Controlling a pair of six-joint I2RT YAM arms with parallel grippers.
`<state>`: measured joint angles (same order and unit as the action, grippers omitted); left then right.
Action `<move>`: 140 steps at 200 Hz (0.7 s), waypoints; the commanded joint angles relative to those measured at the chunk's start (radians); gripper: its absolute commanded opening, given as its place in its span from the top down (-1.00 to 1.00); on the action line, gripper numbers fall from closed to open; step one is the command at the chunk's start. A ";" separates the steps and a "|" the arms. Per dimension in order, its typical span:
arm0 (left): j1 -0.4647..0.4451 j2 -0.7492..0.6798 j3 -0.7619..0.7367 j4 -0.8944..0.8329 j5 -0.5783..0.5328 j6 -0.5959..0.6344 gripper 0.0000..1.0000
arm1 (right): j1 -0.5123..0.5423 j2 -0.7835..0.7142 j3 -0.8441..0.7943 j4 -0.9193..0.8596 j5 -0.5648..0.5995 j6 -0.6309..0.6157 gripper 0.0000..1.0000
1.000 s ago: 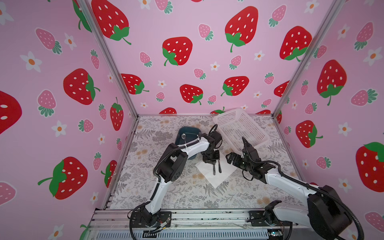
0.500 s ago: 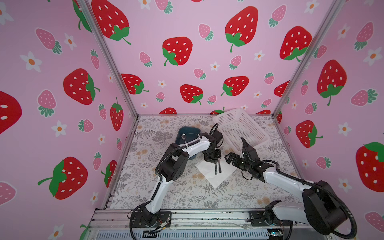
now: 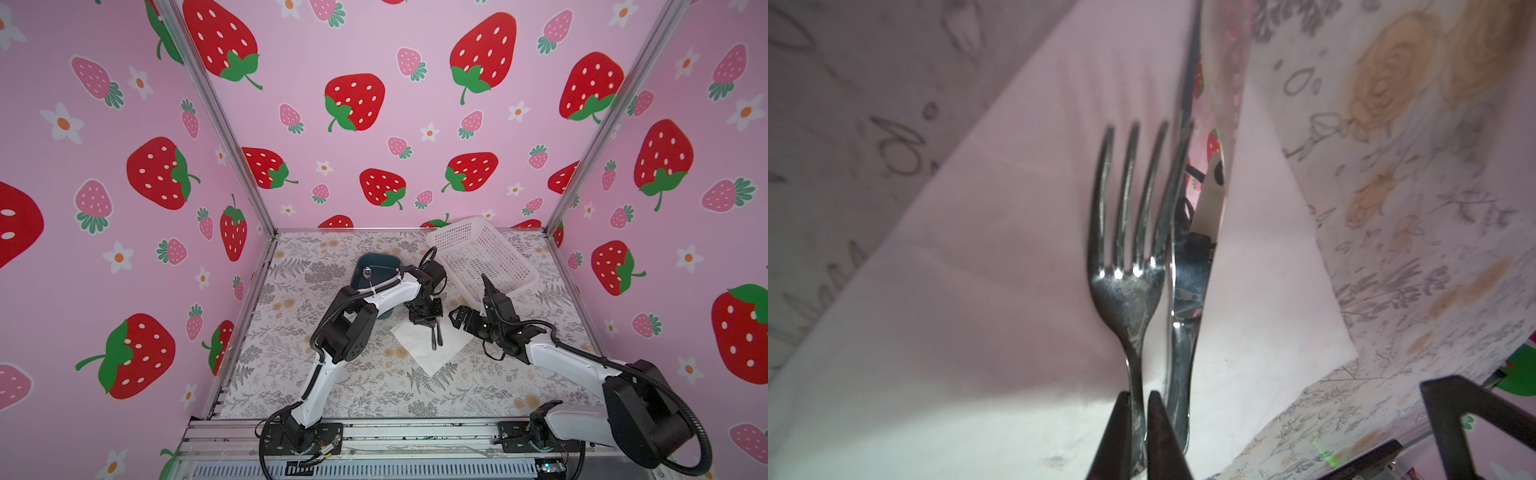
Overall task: Place the utensils on the paper napkin and roll it up
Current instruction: 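Lower the fork onto the napkin beside the knife with the left gripper, then open the left gripper, release the fork and move back over the teal tray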
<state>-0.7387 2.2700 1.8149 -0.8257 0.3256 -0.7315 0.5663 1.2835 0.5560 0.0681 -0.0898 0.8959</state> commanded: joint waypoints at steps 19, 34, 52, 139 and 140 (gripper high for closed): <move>0.000 0.020 0.040 -0.003 -0.008 -0.008 0.78 | -0.006 0.004 0.020 0.011 -0.001 0.005 -0.99; 0.002 0.022 0.041 -0.003 -0.016 -0.006 0.78 | -0.006 0.006 0.021 0.012 -0.001 0.005 -0.99; 0.005 0.027 0.048 -0.007 -0.015 -0.007 0.78 | -0.006 0.007 0.021 0.011 0.001 0.004 -0.99; 0.006 0.029 0.075 -0.015 -0.022 0.004 0.79 | -0.006 0.029 0.035 0.013 -0.007 -0.007 -0.99; 0.006 0.028 0.075 -0.015 -0.023 0.004 0.79 | -0.006 0.030 0.036 0.013 -0.008 -0.008 -0.99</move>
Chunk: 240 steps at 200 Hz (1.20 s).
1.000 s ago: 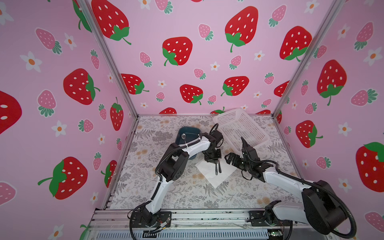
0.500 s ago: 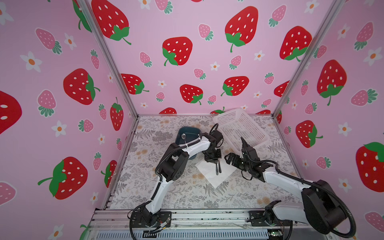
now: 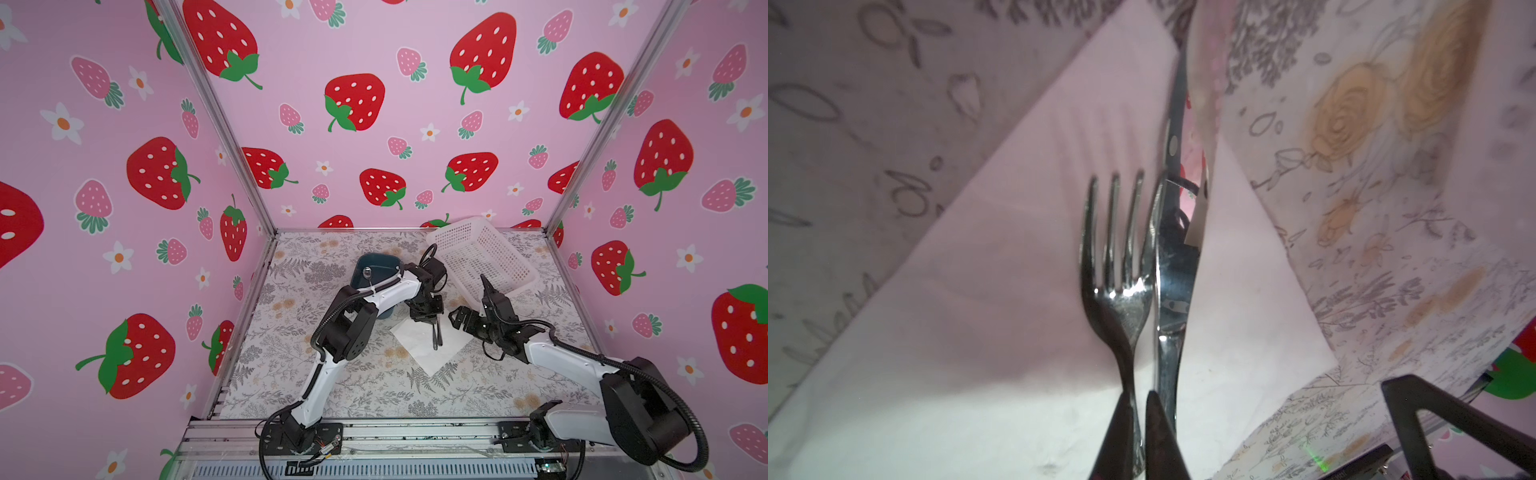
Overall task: Place the utensils on the paper napkin and roll it up
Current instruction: 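Open the left gripper, release the fork and move back over the teal tray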
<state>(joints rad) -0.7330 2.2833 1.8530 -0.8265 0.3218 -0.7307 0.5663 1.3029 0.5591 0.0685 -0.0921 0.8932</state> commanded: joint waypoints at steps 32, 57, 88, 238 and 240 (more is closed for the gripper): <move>0.000 -0.012 0.035 -0.022 -0.044 0.014 0.75 | -0.006 0.007 0.036 0.020 -0.013 -0.020 -0.99; 0.001 -0.073 0.003 -0.011 -0.100 0.028 0.68 | -0.006 -0.004 0.035 0.035 -0.017 -0.032 -0.99; 0.002 -0.175 -0.052 0.008 -0.178 0.054 0.56 | -0.006 -0.031 0.029 0.077 -0.038 -0.062 -0.99; 0.278 -0.392 -0.288 0.007 -0.250 0.160 0.33 | 0.170 0.042 0.205 0.144 -0.128 -0.244 -0.99; 0.282 -0.390 -0.287 0.004 -0.250 0.162 0.33 | 0.173 0.046 0.211 0.139 -0.128 -0.247 -0.99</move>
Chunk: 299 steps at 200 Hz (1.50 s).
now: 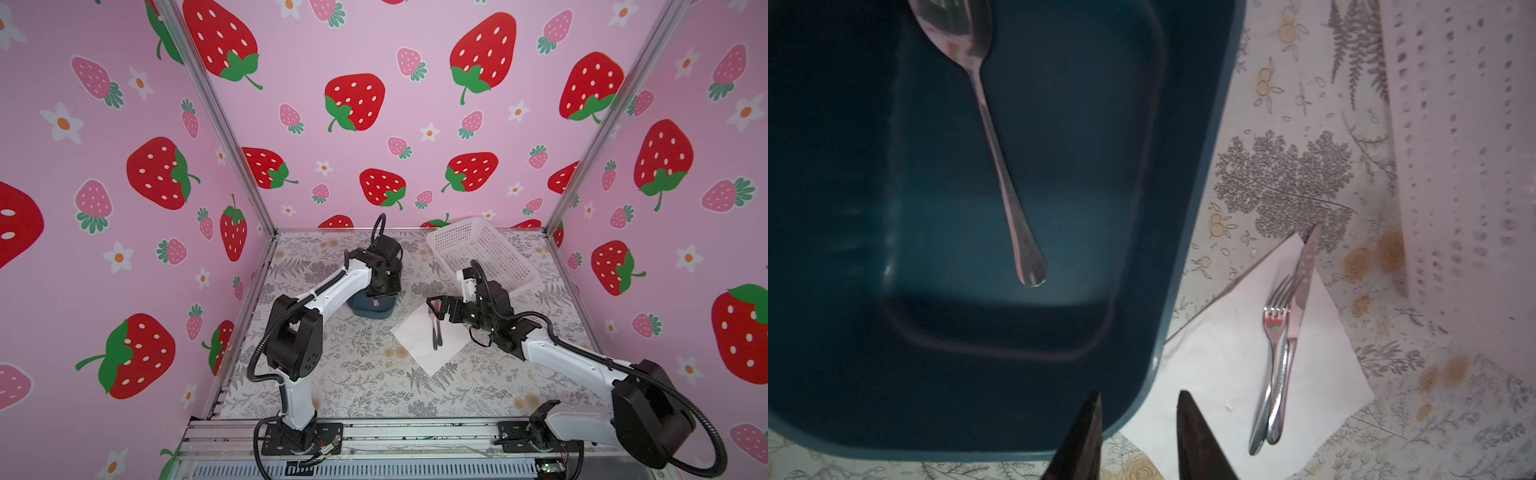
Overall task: Place the utensils on the paper napkin and roll it up
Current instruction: 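Open the left gripper, release the fork and move back over the teal tray, then lower the left gripper into the teal tray and close on the spoon handle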
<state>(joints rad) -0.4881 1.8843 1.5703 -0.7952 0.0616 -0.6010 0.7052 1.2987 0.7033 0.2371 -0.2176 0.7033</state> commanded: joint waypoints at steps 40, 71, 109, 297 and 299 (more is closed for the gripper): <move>0.110 0.068 0.030 -0.048 0.021 0.064 0.31 | 0.095 0.142 0.179 -0.128 0.019 -0.117 -0.99; 0.143 0.147 0.117 -0.097 0.013 0.096 0.32 | 0.125 0.193 0.235 -0.173 0.041 -0.137 -0.99; 0.161 0.249 0.242 -0.172 0.004 0.133 0.33 | 0.156 0.244 0.302 -0.232 0.073 -0.165 -0.99; 0.188 0.582 0.621 -0.386 -0.009 0.231 0.61 | 0.167 0.320 0.370 -0.329 0.117 -0.147 -0.99; 0.187 0.583 0.622 -0.387 -0.009 0.232 0.62 | 0.167 0.320 0.370 -0.330 0.117 -0.147 -0.99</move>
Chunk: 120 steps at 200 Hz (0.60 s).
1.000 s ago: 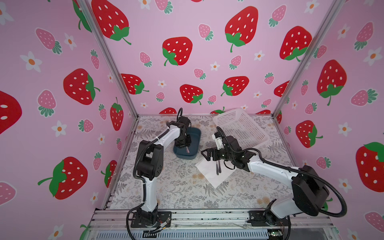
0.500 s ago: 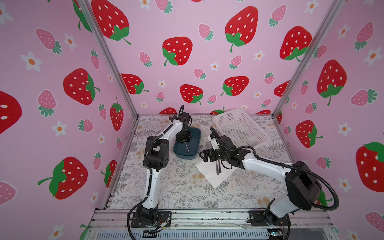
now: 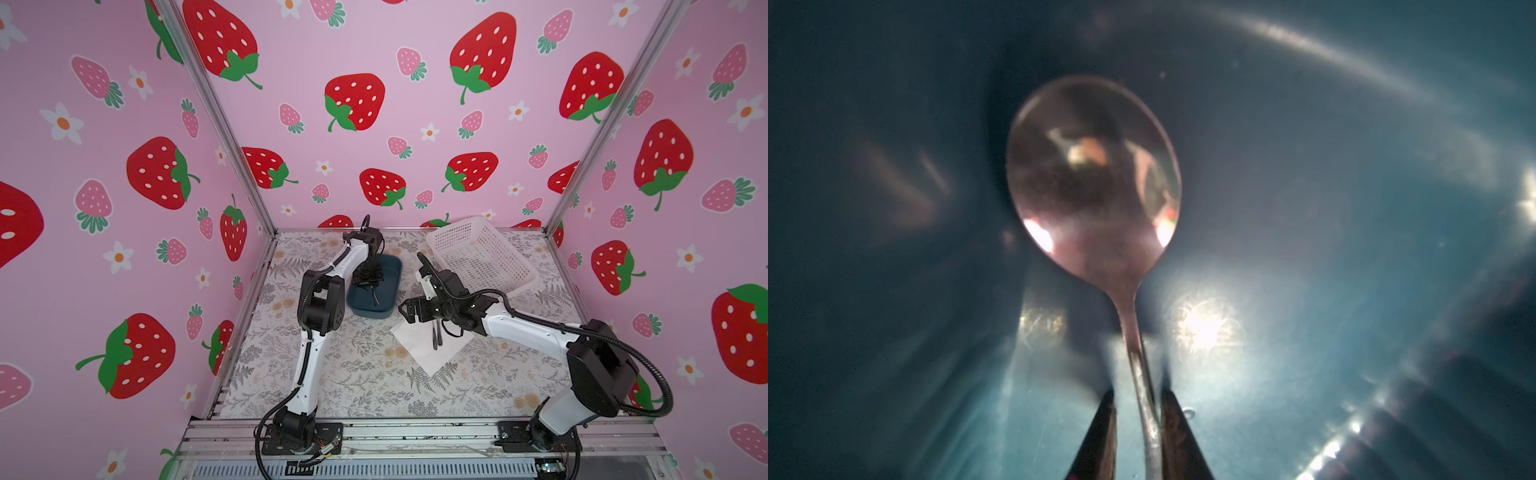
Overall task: Place the utensils on the paper napkin and roll it up
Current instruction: 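Lower the left gripper into the teal tray and close on the spoon handle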
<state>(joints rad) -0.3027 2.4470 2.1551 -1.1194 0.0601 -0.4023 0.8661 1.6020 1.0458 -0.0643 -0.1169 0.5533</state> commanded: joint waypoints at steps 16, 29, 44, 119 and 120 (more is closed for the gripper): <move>0.003 0.025 0.027 -0.067 -0.005 0.046 0.67 | 0.006 0.019 0.027 -0.028 0.016 0.006 -0.99; 0.003 0.025 0.018 -0.069 -0.002 0.058 0.69 | 0.006 0.021 0.028 -0.028 0.014 0.008 -0.99; 0.001 0.023 0.011 -0.074 -0.002 0.074 0.74 | 0.006 0.022 0.027 -0.031 0.014 0.012 -0.99; 0.018 0.086 0.185 -0.163 -0.028 0.111 0.61 | 0.005 0.024 0.029 -0.033 0.006 0.020 -0.99; 0.019 0.087 0.185 -0.164 -0.027 0.110 0.61 | 0.006 0.023 0.028 -0.033 0.006 0.020 -0.99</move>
<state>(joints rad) -0.2989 2.4924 2.2555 -1.2045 0.0536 -0.3103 0.8661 1.6146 1.0462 -0.0769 -0.1131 0.5575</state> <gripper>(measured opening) 0.182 0.994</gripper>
